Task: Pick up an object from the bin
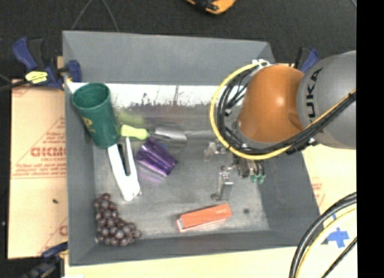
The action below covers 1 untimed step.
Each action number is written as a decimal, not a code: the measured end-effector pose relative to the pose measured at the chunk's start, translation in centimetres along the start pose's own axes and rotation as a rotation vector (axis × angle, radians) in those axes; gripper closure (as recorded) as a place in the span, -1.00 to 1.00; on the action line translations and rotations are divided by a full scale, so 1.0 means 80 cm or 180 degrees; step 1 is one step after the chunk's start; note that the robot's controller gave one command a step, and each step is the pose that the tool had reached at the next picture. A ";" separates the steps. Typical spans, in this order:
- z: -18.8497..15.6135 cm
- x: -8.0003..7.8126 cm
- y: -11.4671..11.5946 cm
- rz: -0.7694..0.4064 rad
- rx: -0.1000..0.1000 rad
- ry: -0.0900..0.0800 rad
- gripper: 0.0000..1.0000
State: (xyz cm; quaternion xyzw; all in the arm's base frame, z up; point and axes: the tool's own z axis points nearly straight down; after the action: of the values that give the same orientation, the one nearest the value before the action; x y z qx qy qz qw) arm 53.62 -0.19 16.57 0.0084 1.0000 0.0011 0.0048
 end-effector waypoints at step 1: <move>-0.080 -0.059 -0.094 -0.0133 0.0003 0.0016 -1.00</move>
Offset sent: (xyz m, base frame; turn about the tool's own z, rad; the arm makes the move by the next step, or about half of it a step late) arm 0.0248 -0.1014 -0.0319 -0.0250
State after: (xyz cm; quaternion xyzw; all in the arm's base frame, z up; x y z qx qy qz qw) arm 58.14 -7.81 23.03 -0.0125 0.9999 0.0006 0.0024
